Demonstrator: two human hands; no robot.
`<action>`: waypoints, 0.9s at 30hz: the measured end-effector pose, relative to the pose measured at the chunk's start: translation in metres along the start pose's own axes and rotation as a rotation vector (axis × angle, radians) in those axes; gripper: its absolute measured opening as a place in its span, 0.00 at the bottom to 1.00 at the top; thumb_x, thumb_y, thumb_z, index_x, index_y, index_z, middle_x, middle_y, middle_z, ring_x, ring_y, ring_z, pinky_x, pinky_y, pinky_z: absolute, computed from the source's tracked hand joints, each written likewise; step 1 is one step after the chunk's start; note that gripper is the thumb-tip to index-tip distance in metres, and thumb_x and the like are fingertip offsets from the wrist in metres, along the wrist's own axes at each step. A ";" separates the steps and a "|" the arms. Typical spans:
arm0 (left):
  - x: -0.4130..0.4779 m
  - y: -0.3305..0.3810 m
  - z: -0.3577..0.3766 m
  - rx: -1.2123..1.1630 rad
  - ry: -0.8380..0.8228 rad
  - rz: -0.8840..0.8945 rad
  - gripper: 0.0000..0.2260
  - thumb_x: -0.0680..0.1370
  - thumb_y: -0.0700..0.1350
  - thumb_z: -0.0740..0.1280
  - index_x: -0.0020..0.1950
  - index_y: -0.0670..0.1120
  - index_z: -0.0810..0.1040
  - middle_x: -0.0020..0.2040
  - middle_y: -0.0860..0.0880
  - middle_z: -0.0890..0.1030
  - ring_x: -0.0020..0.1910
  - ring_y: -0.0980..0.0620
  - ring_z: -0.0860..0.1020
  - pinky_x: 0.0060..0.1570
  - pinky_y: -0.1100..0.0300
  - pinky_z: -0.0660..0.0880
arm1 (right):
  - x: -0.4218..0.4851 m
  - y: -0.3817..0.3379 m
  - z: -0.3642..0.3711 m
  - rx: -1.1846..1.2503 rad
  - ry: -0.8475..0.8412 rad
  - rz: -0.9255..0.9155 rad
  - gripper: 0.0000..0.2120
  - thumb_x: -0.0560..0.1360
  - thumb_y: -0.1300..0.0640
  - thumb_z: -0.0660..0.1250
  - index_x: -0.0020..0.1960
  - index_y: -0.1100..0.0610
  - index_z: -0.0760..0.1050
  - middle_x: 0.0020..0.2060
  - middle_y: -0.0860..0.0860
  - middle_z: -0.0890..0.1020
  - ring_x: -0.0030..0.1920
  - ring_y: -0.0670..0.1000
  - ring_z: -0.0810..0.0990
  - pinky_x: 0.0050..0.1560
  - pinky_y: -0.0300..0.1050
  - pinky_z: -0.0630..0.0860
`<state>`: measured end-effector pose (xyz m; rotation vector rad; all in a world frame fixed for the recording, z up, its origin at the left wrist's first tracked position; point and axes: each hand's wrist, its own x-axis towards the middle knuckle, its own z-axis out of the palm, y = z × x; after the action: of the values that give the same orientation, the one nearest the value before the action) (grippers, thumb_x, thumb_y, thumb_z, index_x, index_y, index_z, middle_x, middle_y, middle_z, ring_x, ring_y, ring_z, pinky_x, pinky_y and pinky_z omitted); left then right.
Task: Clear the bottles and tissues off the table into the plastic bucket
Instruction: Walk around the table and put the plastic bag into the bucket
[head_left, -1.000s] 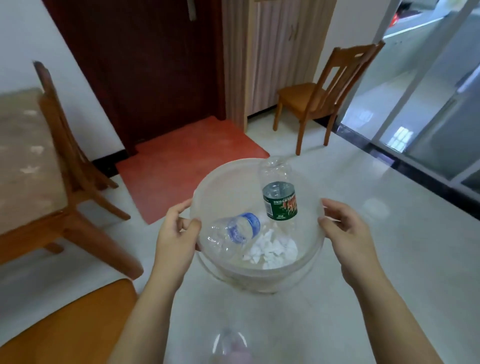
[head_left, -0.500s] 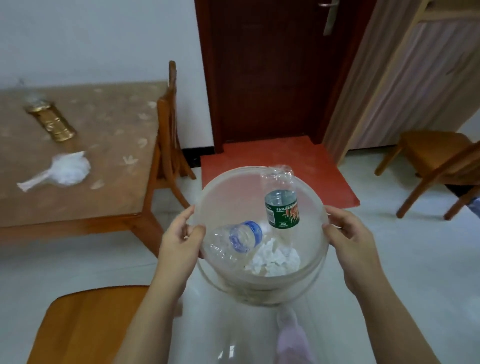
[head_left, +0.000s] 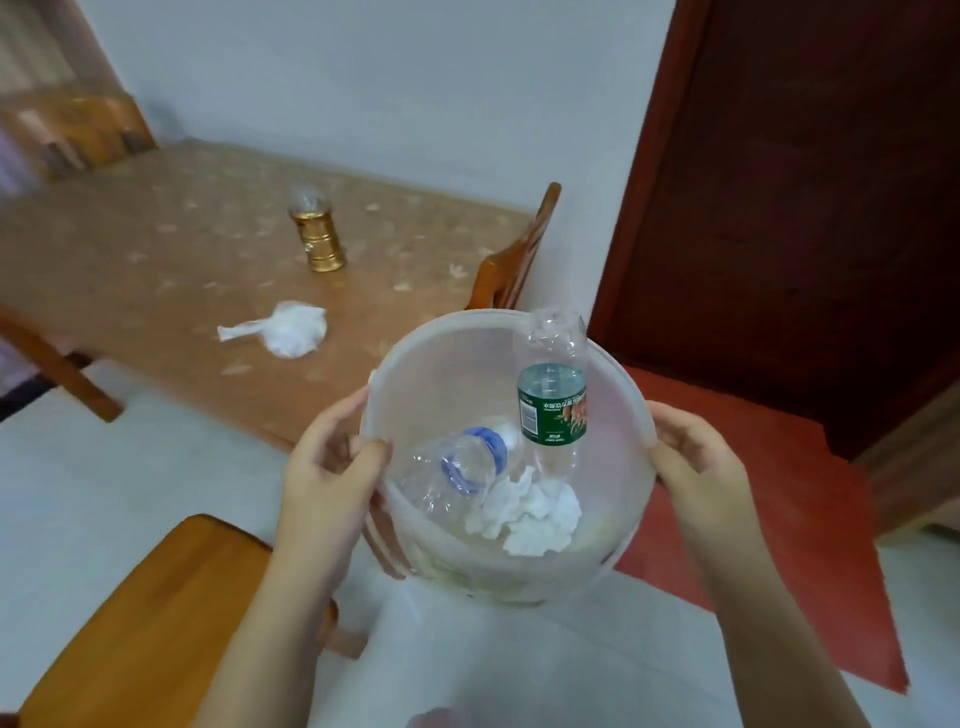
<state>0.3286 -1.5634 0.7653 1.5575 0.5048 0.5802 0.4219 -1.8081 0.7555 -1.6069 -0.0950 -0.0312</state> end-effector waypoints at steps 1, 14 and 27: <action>0.007 0.002 -0.003 -0.002 0.050 0.009 0.17 0.75 0.35 0.65 0.57 0.55 0.78 0.27 0.58 0.75 0.26 0.59 0.75 0.24 0.65 0.74 | 0.012 -0.001 0.011 0.017 -0.041 0.000 0.13 0.73 0.67 0.64 0.55 0.56 0.77 0.48 0.45 0.82 0.45 0.40 0.81 0.43 0.31 0.77; 0.135 0.008 -0.080 0.038 0.478 0.081 0.19 0.74 0.36 0.65 0.51 0.61 0.78 0.28 0.57 0.77 0.26 0.58 0.76 0.25 0.65 0.75 | 0.152 -0.009 0.202 0.033 -0.420 -0.020 0.15 0.72 0.65 0.63 0.53 0.49 0.77 0.50 0.46 0.82 0.50 0.43 0.80 0.46 0.38 0.74; 0.180 -0.009 -0.152 0.114 0.797 -0.007 0.17 0.74 0.37 0.65 0.52 0.60 0.77 0.36 0.44 0.77 0.29 0.53 0.77 0.27 0.64 0.76 | 0.188 0.013 0.358 0.017 -0.692 0.073 0.13 0.73 0.63 0.64 0.57 0.54 0.76 0.50 0.46 0.81 0.52 0.46 0.79 0.52 0.46 0.77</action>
<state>0.3709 -1.3316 0.7728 1.3865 1.1531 1.1892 0.5960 -1.4428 0.7432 -1.5415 -0.5678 0.5828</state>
